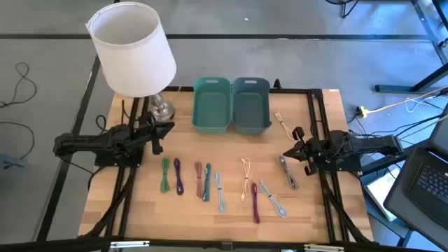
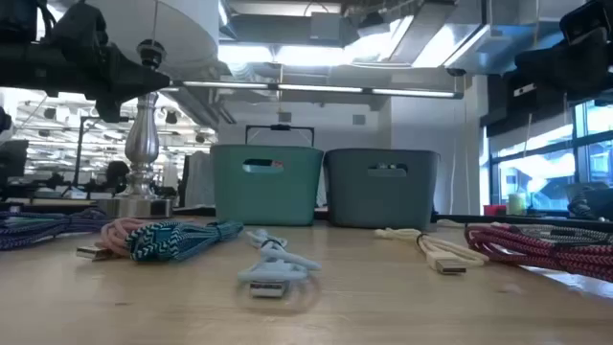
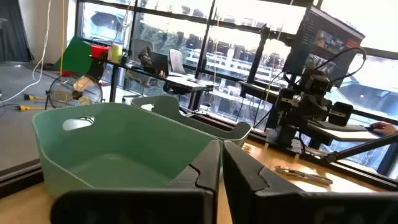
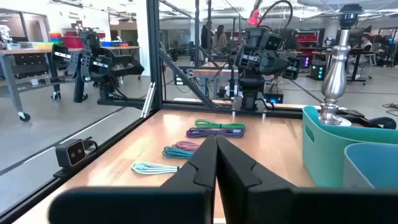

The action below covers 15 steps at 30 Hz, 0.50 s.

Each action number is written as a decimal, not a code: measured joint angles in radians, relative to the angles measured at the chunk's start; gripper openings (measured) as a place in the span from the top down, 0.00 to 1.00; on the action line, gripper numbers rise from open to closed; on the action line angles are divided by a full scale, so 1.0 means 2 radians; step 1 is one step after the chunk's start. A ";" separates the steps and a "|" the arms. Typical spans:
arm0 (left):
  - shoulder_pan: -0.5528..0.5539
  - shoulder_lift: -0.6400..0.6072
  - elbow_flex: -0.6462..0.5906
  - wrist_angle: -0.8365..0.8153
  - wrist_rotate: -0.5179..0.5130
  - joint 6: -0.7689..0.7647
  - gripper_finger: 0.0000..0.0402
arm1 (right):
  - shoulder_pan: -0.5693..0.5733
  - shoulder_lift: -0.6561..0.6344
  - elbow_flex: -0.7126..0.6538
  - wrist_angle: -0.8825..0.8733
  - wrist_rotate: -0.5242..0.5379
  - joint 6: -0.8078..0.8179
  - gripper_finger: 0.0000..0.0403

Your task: Pick and place USB-C Cables

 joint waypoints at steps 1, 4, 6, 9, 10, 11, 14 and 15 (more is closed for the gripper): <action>0.000 0.000 0.000 0.000 0.000 0.000 0.97 | 0.000 0.000 0.000 0.000 0.000 0.000 0.97; 0.000 0.000 0.000 0.000 0.000 0.000 0.97 | 0.000 0.000 0.000 0.000 0.000 0.000 0.97; 0.000 0.000 0.000 0.000 0.000 0.000 0.98 | 0.000 0.000 0.000 0.000 0.000 0.000 0.97; 0.000 0.000 0.000 0.000 0.000 0.000 0.98 | 0.000 0.000 0.000 0.000 0.000 0.000 0.97; 0.000 0.000 0.000 0.000 0.000 0.000 0.98 | 0.000 0.000 0.000 0.000 0.000 0.000 0.97; 0.000 0.000 0.000 0.000 0.000 0.000 0.98 | 0.000 0.000 0.000 0.000 0.000 0.000 0.97; 0.000 0.000 0.000 0.000 0.000 0.000 0.97 | 0.000 0.000 0.000 0.000 0.000 0.000 0.97; 0.000 0.000 0.000 0.000 0.000 0.000 0.97 | 0.000 0.000 0.000 0.000 0.000 0.000 0.97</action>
